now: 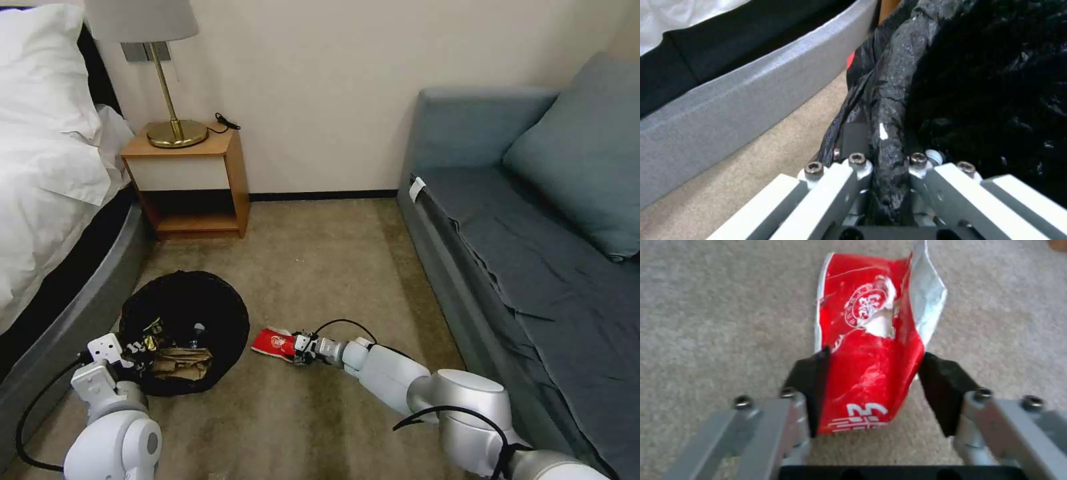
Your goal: Pick up the trash bin, then pick up the garbage on the floor and place it into the trash bin.
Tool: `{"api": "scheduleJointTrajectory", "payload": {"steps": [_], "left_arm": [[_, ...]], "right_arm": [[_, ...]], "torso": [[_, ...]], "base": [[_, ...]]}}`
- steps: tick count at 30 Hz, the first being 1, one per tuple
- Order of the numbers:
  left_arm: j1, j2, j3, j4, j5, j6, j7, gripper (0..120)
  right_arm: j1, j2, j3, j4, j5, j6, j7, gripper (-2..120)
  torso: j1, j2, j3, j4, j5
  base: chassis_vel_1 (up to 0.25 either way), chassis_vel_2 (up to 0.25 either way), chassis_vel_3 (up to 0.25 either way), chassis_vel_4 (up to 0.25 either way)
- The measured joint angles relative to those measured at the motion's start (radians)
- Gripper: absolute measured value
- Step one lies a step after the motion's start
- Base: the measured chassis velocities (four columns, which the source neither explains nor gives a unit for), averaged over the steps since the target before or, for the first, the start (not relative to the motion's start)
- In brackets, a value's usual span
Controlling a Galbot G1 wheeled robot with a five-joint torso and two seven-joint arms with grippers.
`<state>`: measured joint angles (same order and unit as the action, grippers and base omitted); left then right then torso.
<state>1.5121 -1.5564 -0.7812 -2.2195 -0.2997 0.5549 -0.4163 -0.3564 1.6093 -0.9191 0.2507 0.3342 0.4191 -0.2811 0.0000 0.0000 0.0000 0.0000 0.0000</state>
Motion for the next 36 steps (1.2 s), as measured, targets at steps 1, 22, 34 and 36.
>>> {"api": "scheduleJointTrajectory", "payload": {"steps": [1,22,34,36], "left_arm": [[0.001,0.0,-0.001,0.0,0.0,-0.002,0.0,2],[-0.015,0.003,-0.005,0.017,0.002,-0.001,0.001,2],[-0.025,0.014,-0.001,0.042,0.001,0.004,0.0,2],[-0.029,0.015,0.004,0.049,0.001,0.007,0.0,2]], "right_arm": [[-0.001,0.001,0.003,-0.002,-0.007,0.004,-0.001,38],[0.038,-0.157,-0.015,0.167,0.034,0.064,0.038,0],[0.118,-0.364,0.132,0.546,0.058,0.023,0.122,0],[0.131,-0.427,0.146,0.688,0.105,-0.019,0.152,0]], "torso": [[0.0,0.0,0.0,0.0,0.0],[0.0,0.0,0.0,0.0,0.0003],[0.0,0.0,0.0,0.0002,0.0001],[0.0,0.0,0.0,0.0002,0.0004]], "base": [[0.0,0.0,0.0,0.0],[0.0,0.0,0.0,0.0],[0.0,0.0,0.0,0.0],[0.0,0.0,0.0,0.0]]}}
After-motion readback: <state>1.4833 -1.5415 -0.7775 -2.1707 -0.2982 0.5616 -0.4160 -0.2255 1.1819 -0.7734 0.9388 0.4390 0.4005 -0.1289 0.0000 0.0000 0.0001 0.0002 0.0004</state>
